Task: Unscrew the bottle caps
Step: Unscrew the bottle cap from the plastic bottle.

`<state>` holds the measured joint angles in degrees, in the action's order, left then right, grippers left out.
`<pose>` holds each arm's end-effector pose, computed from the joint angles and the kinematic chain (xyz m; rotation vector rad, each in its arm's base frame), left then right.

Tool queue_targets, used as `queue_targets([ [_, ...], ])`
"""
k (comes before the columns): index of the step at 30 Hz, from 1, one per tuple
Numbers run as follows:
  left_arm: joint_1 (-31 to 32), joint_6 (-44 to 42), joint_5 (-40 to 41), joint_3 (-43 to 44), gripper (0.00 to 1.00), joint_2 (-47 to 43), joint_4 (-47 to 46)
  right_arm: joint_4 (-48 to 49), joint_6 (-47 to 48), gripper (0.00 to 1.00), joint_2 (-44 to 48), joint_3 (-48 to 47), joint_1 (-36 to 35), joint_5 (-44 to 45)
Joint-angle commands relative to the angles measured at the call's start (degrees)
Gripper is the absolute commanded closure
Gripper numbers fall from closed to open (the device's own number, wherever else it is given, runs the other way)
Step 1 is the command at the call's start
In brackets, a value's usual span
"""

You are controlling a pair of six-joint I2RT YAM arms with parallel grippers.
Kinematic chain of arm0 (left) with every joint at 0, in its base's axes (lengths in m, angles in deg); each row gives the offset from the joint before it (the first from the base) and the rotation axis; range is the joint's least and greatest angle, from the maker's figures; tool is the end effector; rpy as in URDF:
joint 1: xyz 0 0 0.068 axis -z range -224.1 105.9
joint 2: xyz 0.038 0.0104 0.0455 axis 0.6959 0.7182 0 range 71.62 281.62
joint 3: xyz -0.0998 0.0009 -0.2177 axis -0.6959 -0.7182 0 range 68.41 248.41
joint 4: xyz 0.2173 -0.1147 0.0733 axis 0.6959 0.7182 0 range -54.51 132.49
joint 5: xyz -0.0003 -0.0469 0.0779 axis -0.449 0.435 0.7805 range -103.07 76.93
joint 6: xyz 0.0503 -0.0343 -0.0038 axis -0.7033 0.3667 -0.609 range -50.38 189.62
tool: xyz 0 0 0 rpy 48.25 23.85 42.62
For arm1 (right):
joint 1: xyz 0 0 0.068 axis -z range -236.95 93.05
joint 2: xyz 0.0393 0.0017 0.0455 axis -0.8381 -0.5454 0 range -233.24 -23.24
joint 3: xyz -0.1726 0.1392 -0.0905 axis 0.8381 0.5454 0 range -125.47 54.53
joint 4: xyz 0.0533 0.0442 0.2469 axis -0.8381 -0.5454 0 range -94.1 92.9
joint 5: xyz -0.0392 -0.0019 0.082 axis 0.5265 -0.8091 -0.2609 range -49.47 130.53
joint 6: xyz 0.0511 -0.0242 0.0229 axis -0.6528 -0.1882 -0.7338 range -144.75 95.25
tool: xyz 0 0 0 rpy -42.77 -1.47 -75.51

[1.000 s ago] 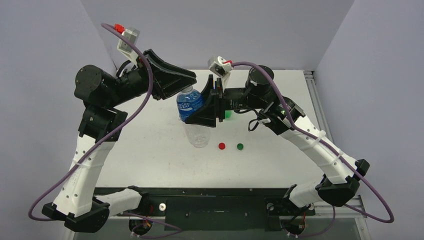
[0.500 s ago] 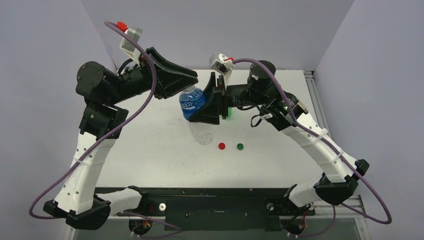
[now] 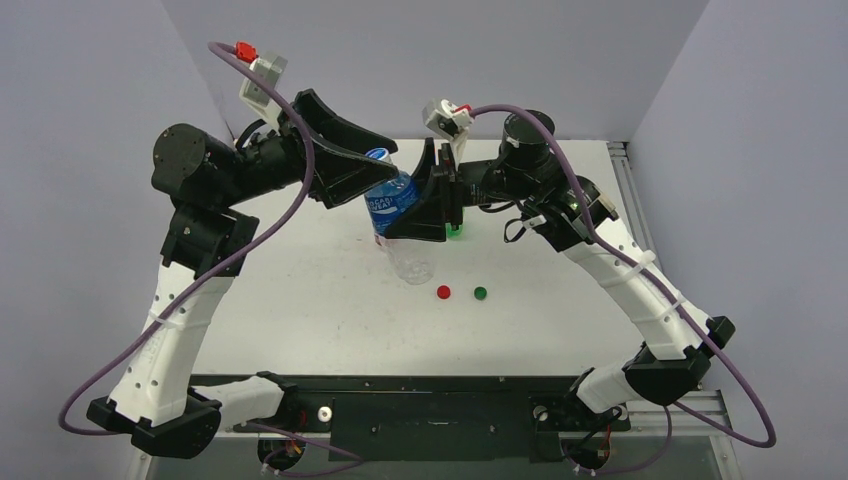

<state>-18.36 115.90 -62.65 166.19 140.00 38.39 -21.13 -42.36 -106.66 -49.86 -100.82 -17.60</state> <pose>0.1719 -0.1213 0.5429 0.6439 1.2937 -1.5329 0.1850 0.2316 0.4780 -1.2242 1.4126 1.5912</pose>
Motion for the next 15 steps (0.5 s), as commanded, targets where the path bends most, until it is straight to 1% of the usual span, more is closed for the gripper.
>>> queue_targets([
  [1,1.3,2.1,-7.3,1.4,0.39,-2.6,-3.5,7.0,-2.7,1.00,-0.2,-0.2,2.3,4.1],
  [2,1.4,2.0,-7.3,1.4,0.40,-2.6,-3.8,7.0,-2.7,1.00,-0.2,-0.2,2.2,4.1],
  [3,1.4,1.8,-7.3,1.4,0.48,-2.5,-3.9,7.1,-2.5,1.00,-0.2,-0.1,2.1,4.2],
  [4,1.4,1.6,-7.0,1.4,0.53,-2.4,-4.0,6.8,-2.5,1.00,-0.4,0.0,2.1,4.4],
  [5,1.4,1.3,-7.0,1.3,0.63,-2.4,-4.1,6.6,-2.3,1.00,-0.5,0.1,2.0,4.4],
  [6,1.5,1.1,-6.7,1.3,0.75,-2.3,-4.1,6.2,-2.1,1.00,-0.5,0.1,2.0,4.6],
  [8,1.5,0.4,-6.5,1.5,0.90,-2.1,-3.9,4.7,-1.3,1.00,-0.6,-0.2,1.9,5.3],
  [9,1.5,0.0,-6.4,1.5,0.99,-2.1,-3.7,4.0,-0.5,1.00,-0.9,-0.5,1.9,5.5],
  [15,1.5,-1.4,-6.5,2.3,1.00,-2.1,-3.3,-0.4,2.9,1.00,-1.8,-1.6,1.8,7.4],
])
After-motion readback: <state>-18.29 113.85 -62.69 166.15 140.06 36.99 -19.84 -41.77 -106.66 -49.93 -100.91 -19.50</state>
